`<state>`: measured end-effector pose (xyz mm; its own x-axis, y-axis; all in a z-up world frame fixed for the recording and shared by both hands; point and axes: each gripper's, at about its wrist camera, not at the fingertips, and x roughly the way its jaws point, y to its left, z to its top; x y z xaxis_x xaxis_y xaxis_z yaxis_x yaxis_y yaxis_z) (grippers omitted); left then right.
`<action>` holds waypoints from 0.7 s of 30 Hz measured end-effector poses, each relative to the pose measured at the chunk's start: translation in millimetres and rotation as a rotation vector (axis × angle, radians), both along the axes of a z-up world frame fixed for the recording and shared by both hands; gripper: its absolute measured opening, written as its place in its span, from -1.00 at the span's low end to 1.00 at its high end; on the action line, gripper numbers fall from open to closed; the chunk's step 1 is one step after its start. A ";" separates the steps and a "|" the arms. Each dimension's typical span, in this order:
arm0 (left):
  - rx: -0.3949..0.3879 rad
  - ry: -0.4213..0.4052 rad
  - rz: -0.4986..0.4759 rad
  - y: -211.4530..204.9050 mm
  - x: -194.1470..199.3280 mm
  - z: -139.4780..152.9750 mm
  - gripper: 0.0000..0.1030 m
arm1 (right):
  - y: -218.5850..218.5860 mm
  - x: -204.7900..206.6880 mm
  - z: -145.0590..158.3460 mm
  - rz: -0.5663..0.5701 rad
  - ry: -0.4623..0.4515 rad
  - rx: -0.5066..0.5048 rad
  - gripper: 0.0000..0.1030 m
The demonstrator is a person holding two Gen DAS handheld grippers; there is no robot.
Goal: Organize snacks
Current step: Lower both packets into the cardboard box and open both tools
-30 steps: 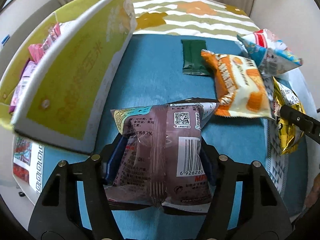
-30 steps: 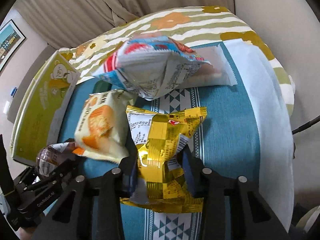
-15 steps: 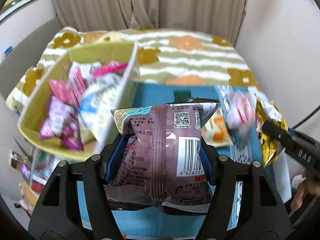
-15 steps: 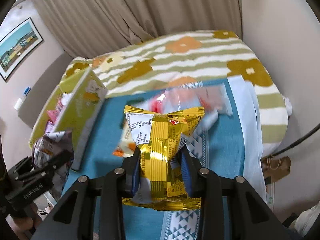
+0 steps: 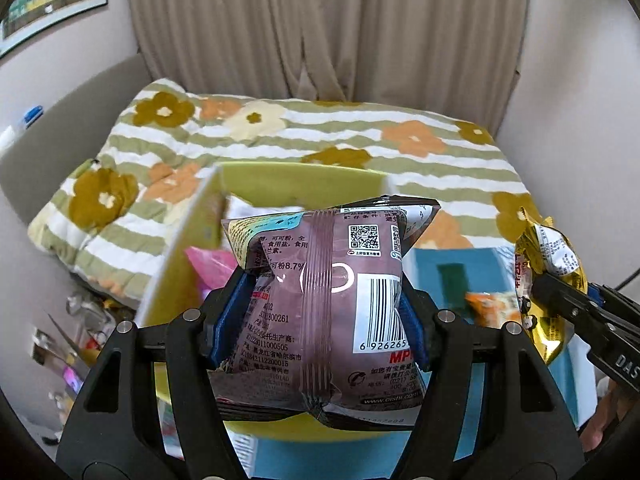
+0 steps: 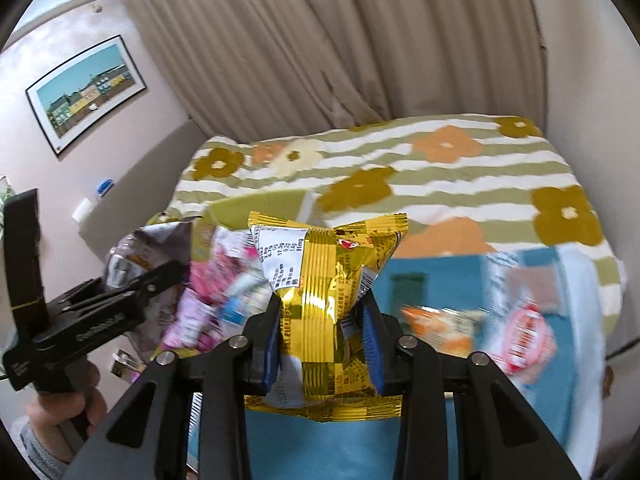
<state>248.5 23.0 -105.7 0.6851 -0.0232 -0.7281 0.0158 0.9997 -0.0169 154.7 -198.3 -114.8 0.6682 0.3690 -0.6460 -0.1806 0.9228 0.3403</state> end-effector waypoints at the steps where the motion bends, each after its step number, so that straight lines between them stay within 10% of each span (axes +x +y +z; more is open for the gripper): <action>1: 0.001 0.007 0.001 9.9 6.6 -1.7 0.22 | 11.7 5.9 1.1 0.011 -0.002 0.003 -0.38; 6: 0.004 0.037 -0.025 49.1 35.0 -15.7 0.28 | 62.5 30.6 1.7 0.034 -0.005 0.003 -0.38; 10: 0.030 0.024 -0.064 65.7 45.8 -19.3 0.99 | 86.6 41.1 -6.5 0.026 0.019 -0.001 -0.38; 21: -0.068 0.062 -0.068 123.1 25.5 -35.1 0.99 | 112.1 40.5 -22.4 -0.015 0.083 -0.047 -0.38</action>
<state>274.1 146.1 -140.8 0.6340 -0.1186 -0.7642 0.0805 0.9929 -0.0874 195.3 -86.2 -137.2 0.6166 0.3274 -0.7159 -0.1397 0.9405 0.3098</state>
